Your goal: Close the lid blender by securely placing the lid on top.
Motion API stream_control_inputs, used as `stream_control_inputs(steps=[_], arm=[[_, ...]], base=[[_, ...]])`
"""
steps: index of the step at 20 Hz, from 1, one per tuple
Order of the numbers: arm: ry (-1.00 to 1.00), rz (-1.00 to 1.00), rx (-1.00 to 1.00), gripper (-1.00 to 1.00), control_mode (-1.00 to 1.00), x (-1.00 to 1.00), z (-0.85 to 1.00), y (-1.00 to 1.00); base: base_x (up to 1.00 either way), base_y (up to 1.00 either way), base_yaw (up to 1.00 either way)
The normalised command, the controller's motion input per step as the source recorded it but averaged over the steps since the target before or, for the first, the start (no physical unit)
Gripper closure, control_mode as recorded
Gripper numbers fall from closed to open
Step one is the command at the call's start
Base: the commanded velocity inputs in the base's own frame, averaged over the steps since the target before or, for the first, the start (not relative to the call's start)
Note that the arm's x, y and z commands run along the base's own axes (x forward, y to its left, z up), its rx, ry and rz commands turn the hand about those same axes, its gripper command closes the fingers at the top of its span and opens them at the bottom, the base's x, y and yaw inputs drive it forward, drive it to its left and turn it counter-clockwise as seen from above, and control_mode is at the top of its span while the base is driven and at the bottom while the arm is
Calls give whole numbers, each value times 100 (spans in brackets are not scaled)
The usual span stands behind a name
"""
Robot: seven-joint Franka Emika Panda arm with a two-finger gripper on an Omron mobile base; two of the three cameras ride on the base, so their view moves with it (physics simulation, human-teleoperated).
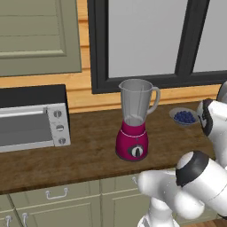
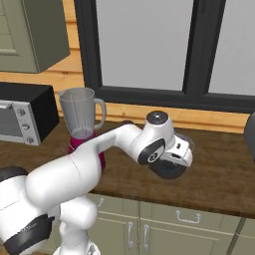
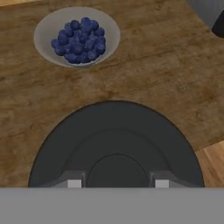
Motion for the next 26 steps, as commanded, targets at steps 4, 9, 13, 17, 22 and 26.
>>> stream_control_inputs(steps=[4,9,13,17,22,26], arm=[[0,10,0,100,-100,-19,100,26],[1,11,0,100,-100,-7,99,38],[2,10,0,100,-100,0,77,40],[2,7,0,100,-100,0,64,42],[0,0,0,100,-100,0,49,31],[0,0,0,100,-100,0,37,50]], base=[[0,0,0],[0,0,0],[0,0,0],[0,0,0],[0,0,0],[0,0,0]])
